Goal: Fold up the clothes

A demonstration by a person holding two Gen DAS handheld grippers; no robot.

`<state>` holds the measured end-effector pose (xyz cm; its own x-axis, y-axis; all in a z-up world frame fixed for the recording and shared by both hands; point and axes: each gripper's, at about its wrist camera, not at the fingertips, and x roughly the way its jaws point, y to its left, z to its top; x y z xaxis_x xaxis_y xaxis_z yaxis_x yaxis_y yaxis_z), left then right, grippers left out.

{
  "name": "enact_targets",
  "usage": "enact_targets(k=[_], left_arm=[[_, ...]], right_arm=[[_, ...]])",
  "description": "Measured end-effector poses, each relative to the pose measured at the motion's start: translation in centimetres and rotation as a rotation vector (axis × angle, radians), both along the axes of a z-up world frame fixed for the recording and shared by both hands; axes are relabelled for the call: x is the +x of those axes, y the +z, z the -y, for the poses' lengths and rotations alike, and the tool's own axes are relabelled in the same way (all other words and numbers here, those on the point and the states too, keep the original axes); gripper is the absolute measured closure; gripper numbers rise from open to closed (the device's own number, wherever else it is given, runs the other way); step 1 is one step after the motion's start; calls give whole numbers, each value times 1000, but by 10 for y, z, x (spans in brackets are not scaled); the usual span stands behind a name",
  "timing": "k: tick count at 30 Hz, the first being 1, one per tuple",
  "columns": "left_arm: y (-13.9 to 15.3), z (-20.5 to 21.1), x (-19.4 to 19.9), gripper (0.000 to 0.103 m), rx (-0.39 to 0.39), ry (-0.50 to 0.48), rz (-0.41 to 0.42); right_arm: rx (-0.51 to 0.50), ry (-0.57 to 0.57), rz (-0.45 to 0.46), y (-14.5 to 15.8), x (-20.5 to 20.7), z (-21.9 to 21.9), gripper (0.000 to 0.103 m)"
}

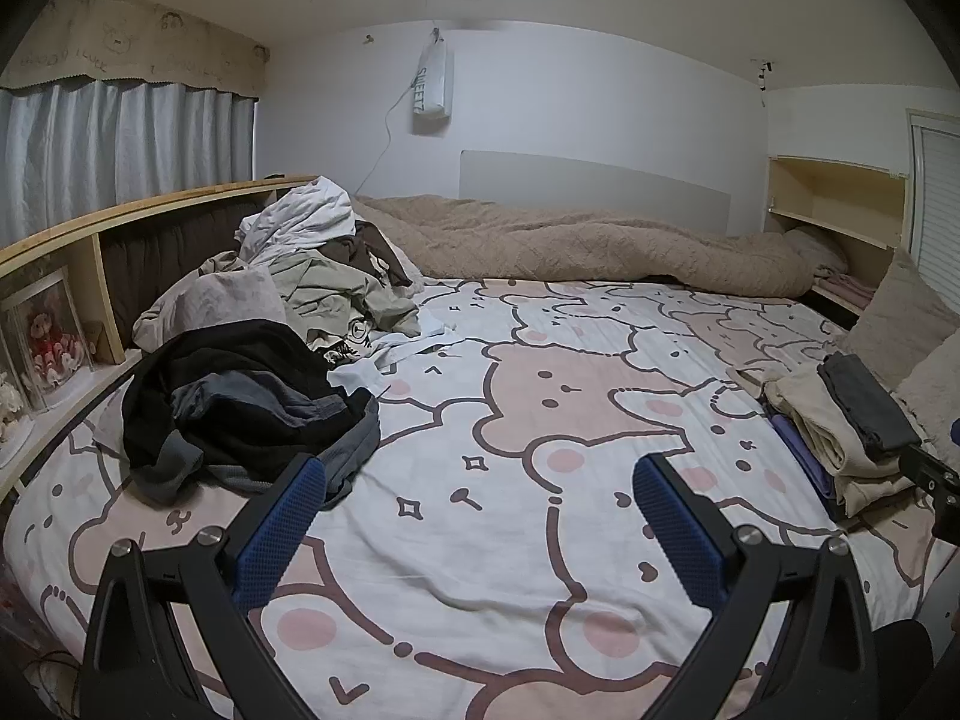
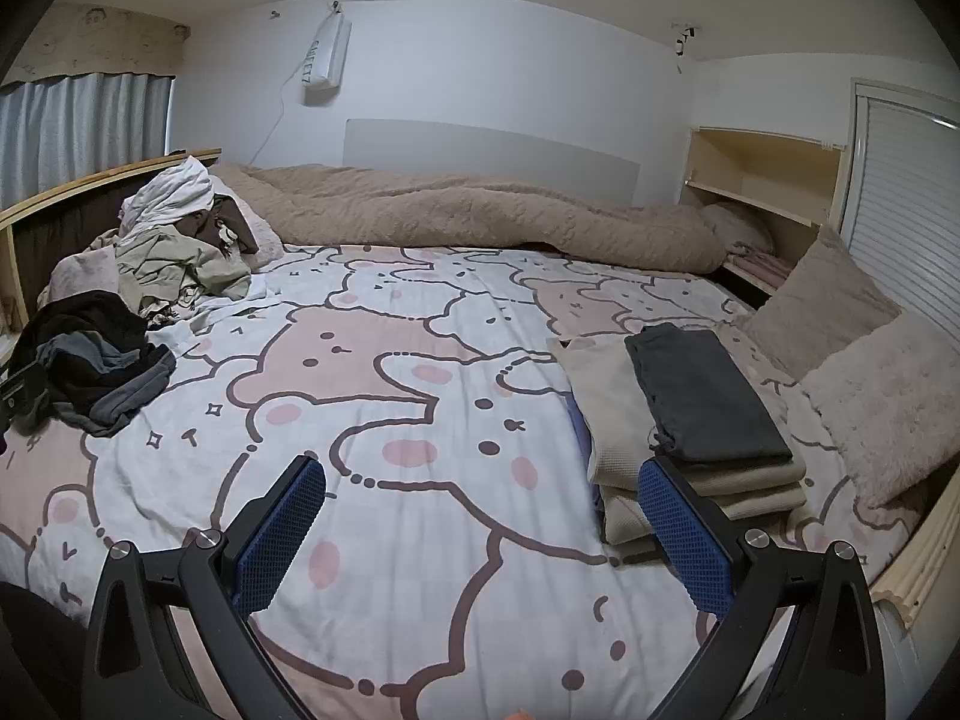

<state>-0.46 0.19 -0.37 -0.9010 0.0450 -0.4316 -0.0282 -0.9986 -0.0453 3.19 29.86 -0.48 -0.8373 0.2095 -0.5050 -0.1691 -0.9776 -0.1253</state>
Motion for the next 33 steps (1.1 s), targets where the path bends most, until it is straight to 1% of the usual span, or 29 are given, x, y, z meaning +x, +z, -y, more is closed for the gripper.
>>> enact_targets(k=[5, 9, 11, 13, 15, 19, 21, 24, 25, 27, 29, 33], left_arm=[[-2, 2, 0, 0, 13, 2, -4], [0, -3, 3, 0, -54, 34, -38], [1, -3, 4, 0, -61, 35, -44], [3, -1, 4, 0, -45, 21, -53], [5, 2, 6, 0, -27, 1, -82], [13, 15, 11, 0, -8, -1, -166], [17, 22, 13, 0, -21, 7, -205], [24, 32, 16, 0, -90, 43, -266], [26, 38, 16, 0, -100, 56, -279], [31, 55, 13, 0, -88, 71, -280], [36, 78, 10, 0, -60, 87, -272], [45, 135, 6, 0, 39, 174, -248]], right_arm=[[2, 1, 4, -1, -1, 1, 0], [4, 3, 8, -1, -2, 1, 0], [5, 3, 10, -2, -2, 1, 0], [7, 4, 12, -2, -3, 2, 0], [10, 5, 16, -3, -4, 2, 0], [15, 5, 22, -5, -5, 2, 0], [14, -2, 23, -6, -7, 2, 0], [11, -6, 25, -8, -8, 1, 0], [11, -7, 26, -8, -9, 0, 0], [6, -8, 29, -10, -10, -2, 0], [4, -11, 33, -11, -11, -3, 0], [7, -16, 40, -14, -13, -5, 0]])
